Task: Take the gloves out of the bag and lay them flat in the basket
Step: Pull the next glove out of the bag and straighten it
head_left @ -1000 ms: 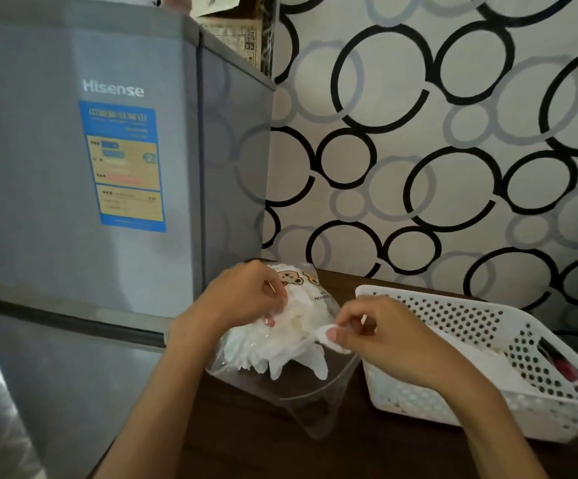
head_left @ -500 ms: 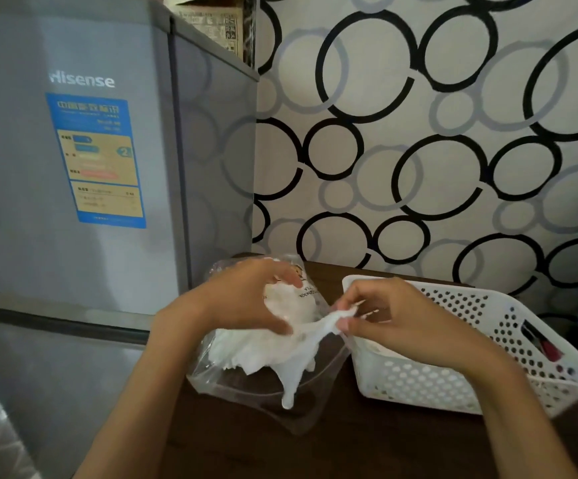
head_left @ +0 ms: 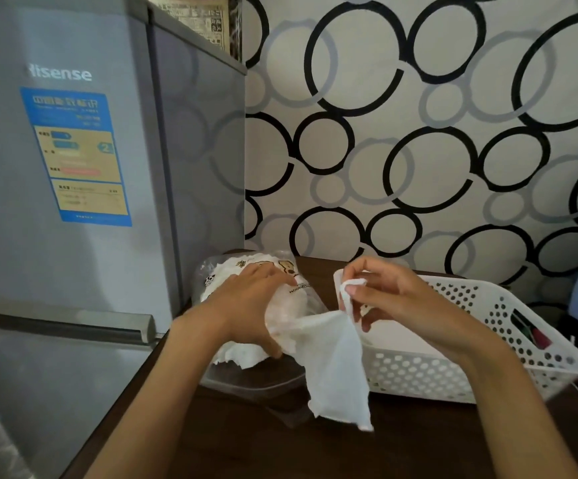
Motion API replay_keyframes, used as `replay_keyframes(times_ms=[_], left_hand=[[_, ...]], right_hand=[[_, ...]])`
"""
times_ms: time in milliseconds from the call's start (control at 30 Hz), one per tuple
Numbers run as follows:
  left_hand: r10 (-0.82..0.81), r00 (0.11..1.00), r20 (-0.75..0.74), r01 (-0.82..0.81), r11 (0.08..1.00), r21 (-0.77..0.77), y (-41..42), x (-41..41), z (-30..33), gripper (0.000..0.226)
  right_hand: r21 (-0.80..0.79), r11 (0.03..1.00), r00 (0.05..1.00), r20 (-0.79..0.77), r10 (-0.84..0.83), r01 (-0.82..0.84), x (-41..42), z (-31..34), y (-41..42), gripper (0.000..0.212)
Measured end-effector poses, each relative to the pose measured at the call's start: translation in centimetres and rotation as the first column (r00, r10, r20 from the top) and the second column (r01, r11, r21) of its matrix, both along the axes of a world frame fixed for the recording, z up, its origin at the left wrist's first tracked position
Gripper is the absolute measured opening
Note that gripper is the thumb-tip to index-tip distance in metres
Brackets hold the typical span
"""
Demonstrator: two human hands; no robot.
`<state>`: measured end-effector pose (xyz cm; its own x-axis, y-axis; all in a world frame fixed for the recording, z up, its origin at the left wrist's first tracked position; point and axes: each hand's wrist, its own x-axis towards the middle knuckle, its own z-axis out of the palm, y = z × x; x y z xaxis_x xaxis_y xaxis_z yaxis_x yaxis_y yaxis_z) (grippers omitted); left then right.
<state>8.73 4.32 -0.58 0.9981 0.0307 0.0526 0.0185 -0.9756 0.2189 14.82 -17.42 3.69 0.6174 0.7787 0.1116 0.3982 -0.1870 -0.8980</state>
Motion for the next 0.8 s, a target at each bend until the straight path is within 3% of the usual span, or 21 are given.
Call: replay_keyframes(times_ms=[100, 200, 267, 367, 433, 467, 567, 700, 800], left_hand=[[-0.107, 0.994, -0.027, 0.103, 0.987, -0.121, -0.4, -0.6, 1.2, 0.098], [-0.111, 0.966, 0.235, 0.174, 0.948, -0.266, -2.0, -0.3, 1.8, 0.043], [-0.067, 0.949, 0.308, 0.179, 0.918, -0.353, -3.0, 0.0, 2.1, 0.016], [0.004, 0.941, 0.337, 0.151, 0.889, -0.432, -3.0, 0.3, 2.3, 0.012], [0.043, 0.942, 0.333, 0.131, 0.865, -0.484, -2.8, 0.2, 2.6, 0.011], [0.066, 0.939, 0.337, 0.123, 0.852, -0.509, -2.8, 0.0, 2.7, 0.011], [0.141, 0.916, 0.376, 0.119, 0.799, -0.589, -2.7, -0.5, 3.4, 0.01], [0.13, 0.935, 0.329, 0.162, 0.669, -0.725, -2.9, -1.2, 4.6, 0.009], [0.129, 0.944, 0.303, 0.187, 0.547, -0.816, -3.8, -1.3, 5.1, 0.013]], right_hand=[[0.046, 0.987, 0.987, 0.033, -0.155, 0.154, 0.5, -0.6, 0.7, 0.012], [0.154, 0.956, 0.967, 0.013, -0.254, 0.249, 0.2, -0.7, 1.6, 0.014], [0.15, 0.96, 0.971, 0.004, -0.239, 0.236, -0.1, -0.3, 1.6, 0.015], [-0.132, 0.985, 0.994, 0.017, -0.111, 0.112, -0.5, 0.4, 0.5, 0.043], [-0.316, 0.945, 0.997, 0.047, -0.069, 0.08, -0.6, 0.2, 0.2, 0.066], [-0.342, 0.933, 0.992, 0.091, -0.088, 0.114, -0.5, 0.0, 0.2, 0.062], [-0.171, 0.957, 0.97, 0.107, -0.22, 0.236, -0.2, 0.6, -0.3, 0.02], [0.208, 0.941, 0.958, -0.161, -0.237, 0.267, 0.4, 1.9, -1.6, 0.02], [0.345, 0.853, 0.918, -0.21, -0.337, 0.392, 0.4, 1.7, -1.1, 0.008]])
